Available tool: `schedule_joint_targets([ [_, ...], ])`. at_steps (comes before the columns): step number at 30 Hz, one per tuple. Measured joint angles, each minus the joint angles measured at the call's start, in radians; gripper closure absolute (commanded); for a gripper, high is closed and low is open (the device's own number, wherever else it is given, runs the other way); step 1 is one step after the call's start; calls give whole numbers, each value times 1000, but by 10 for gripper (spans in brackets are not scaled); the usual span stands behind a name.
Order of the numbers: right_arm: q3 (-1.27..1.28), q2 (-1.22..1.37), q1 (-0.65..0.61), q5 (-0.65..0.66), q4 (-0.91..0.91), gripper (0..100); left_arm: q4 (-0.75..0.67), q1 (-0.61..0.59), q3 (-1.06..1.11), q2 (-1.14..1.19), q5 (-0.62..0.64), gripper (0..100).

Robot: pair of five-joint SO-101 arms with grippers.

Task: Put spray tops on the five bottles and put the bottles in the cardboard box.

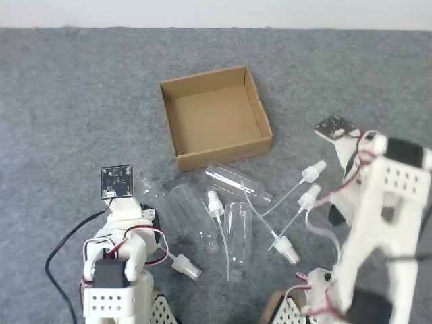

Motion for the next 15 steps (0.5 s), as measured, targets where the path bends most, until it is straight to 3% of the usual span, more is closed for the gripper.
schedule_joint_targets([
  [7,97,-293,-110,-164,0,933,0,0,0,0,0,988],
  [15,103,-419,-250,-396,-32,933,0,0,0,0,0,988],
])
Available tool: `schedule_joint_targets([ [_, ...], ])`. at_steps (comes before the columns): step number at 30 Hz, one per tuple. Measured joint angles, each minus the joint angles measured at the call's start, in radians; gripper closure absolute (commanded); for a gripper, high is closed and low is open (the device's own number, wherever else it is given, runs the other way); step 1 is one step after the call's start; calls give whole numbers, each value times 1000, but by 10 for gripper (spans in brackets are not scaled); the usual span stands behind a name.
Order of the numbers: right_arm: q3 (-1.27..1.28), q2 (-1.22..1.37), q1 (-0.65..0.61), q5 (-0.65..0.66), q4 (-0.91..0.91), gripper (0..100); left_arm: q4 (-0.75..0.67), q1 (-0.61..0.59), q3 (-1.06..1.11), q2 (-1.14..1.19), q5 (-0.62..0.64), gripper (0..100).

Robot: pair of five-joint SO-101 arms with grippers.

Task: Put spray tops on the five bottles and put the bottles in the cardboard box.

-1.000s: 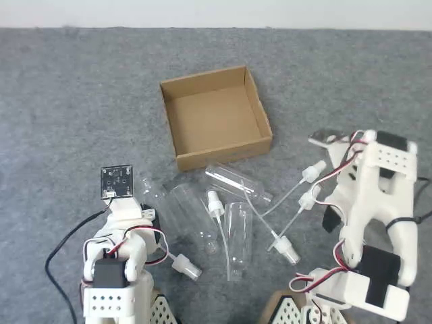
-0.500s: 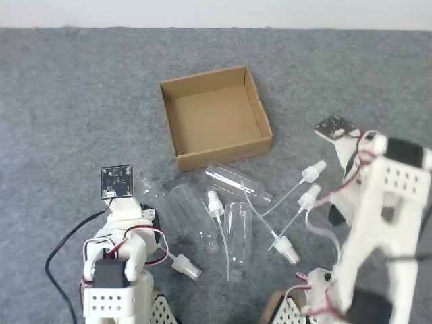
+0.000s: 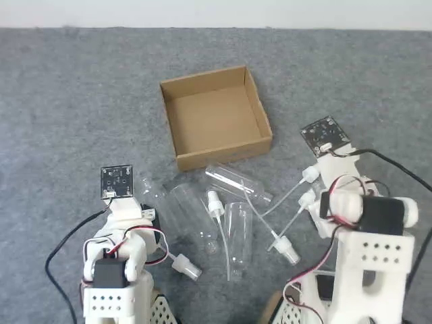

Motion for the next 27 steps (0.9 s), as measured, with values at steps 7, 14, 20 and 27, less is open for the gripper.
schedule_joint_targets([
  [7,0,-2,-124,-267,-112,933,0,0,0,0,0,988],
  [14,0,-2,-187,-427,-221,933,0,0,0,0,0,988],
  [20,97,-2,-183,-508,-347,933,0,0,0,0,0,988],
  [27,226,-2,-186,-554,-505,934,0,0,0,0,0,988],
])
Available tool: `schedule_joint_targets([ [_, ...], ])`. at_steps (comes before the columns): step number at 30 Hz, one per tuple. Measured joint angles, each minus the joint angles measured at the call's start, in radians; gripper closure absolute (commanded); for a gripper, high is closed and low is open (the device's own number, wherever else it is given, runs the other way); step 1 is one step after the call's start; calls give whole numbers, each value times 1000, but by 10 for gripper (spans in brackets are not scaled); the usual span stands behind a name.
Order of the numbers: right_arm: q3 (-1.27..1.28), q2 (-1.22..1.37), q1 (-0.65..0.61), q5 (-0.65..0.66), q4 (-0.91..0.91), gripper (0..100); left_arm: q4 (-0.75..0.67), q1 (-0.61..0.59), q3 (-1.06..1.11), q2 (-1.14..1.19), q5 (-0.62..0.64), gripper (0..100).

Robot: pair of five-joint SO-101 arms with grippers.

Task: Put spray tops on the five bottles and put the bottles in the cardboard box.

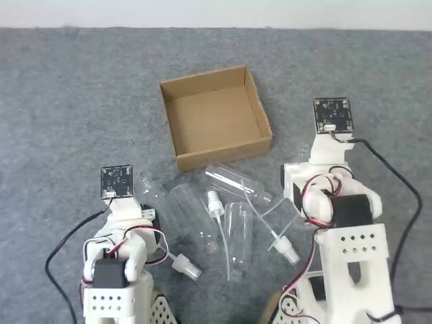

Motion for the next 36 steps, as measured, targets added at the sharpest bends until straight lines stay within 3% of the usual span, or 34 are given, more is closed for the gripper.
schedule_joint_targets([
  [7,12,-20,41,-35,-20,934,0,0,0,0,0,988],
  [14,132,-209,78,-38,-52,970,0,0,0,0,0,988],
  [22,347,-456,181,-38,-213,989,0,0,0,0,0,988],
  [31,374,-559,221,-40,-229,989,0,2,0,0,0,988],
  [36,374,-562,339,-115,-242,989,-2,115,-2,0,-18,988],
])
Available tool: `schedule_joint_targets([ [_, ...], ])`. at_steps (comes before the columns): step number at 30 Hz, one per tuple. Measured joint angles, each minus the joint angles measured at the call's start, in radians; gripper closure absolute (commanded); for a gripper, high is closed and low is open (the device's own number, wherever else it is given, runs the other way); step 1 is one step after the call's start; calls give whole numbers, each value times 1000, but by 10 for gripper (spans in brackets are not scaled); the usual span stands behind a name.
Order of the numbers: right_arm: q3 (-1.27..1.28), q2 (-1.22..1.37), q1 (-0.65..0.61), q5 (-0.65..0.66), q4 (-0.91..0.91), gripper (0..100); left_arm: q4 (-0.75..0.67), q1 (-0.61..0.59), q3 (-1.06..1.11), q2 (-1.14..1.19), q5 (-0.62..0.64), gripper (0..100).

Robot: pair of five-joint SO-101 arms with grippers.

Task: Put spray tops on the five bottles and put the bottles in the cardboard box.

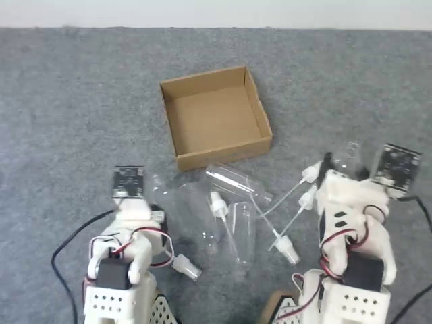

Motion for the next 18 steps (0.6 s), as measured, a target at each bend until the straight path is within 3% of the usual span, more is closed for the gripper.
schedule_joint_targets([
  [6,0,0,84,-52,-23,989,-98,55,-12,0,-147,988],
  [14,0,0,121,-58,-23,989,-133,64,-201,0,-305,982],
  [18,0,0,169,-64,-29,991,-133,64,-287,0,-367,888],
])
